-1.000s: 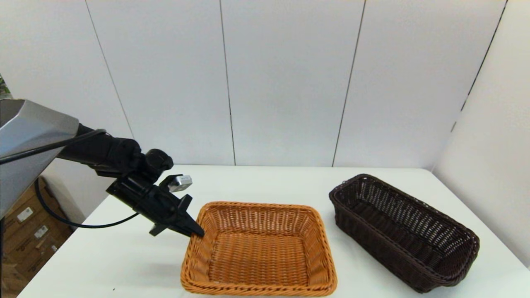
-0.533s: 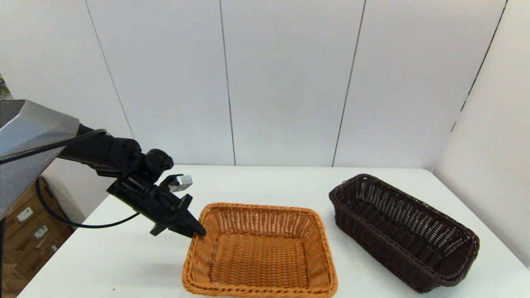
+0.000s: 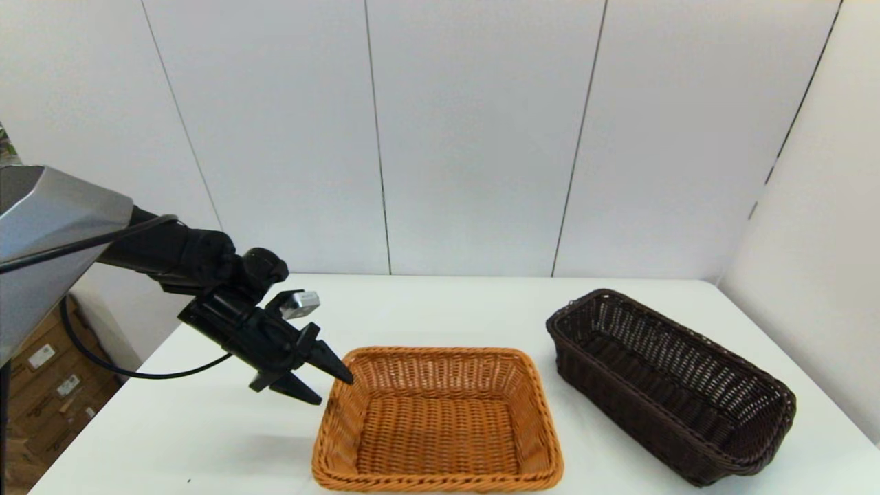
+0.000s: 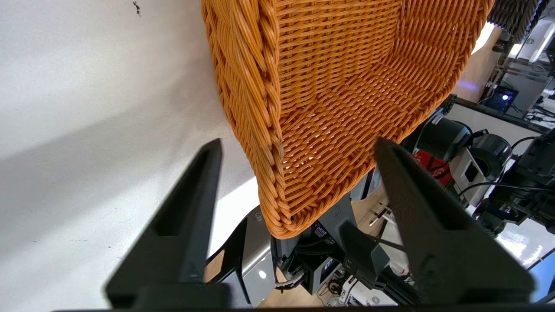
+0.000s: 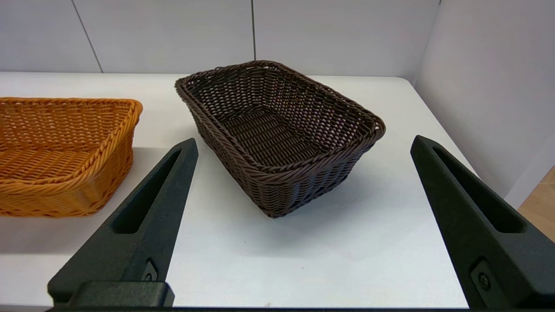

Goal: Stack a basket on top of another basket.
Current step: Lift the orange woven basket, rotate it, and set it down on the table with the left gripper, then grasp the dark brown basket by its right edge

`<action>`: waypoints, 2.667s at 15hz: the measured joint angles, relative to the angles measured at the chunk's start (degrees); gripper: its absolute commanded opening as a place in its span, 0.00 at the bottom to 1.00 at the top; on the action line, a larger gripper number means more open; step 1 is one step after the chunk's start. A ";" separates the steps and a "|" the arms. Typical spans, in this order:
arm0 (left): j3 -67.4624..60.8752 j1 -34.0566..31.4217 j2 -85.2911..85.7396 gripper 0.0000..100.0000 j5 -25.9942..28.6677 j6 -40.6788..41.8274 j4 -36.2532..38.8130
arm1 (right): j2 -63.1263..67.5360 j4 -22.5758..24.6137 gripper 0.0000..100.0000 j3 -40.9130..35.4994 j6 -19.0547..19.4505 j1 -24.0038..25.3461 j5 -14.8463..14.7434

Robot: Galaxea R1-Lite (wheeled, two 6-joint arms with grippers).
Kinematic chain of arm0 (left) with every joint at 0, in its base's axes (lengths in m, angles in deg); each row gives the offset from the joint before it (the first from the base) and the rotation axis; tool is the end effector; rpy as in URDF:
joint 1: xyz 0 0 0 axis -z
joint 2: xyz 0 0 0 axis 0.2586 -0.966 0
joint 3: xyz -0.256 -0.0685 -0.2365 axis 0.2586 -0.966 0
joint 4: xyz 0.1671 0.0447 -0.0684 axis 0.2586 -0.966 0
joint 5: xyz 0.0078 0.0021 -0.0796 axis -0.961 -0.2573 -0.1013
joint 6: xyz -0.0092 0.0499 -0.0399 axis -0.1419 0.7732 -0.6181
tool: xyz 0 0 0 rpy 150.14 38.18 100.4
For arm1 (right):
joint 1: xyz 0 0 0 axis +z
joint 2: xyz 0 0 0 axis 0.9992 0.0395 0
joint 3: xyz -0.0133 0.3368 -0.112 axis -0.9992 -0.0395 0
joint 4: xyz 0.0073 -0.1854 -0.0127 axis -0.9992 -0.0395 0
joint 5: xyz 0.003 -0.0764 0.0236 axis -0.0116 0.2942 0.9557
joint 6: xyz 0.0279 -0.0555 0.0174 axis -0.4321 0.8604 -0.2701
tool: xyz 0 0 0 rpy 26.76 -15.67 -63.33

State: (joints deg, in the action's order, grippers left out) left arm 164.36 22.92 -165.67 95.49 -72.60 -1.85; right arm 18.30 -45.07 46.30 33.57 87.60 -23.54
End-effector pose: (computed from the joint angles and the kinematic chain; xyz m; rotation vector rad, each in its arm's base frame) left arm 0.3656 -0.0961 0.0960 -0.5512 1.5281 -0.6541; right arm -0.0409 0.0000 0.0755 0.0031 -0.0009 -0.0041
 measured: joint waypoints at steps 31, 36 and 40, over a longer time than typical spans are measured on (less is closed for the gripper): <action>-29.75 1.68 67.89 1.00 -42.30 13.32 26.08 | 0.00 0.00 1.00 0.02 0.00 0.02 -0.01; -43.75 2.10 88.35 1.00 -43.24 13.49 28.92 | 0.00 0.00 1.00 0.02 0.00 0.02 0.00; -50.07 0.63 102.14 1.00 -47.06 12.85 29.43 | 0.00 0.00 1.00 0.02 0.00 0.00 -0.01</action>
State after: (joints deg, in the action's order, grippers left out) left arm 114.29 23.56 -63.53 48.43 -59.75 27.57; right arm 18.30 -45.07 46.33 33.57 87.60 -23.55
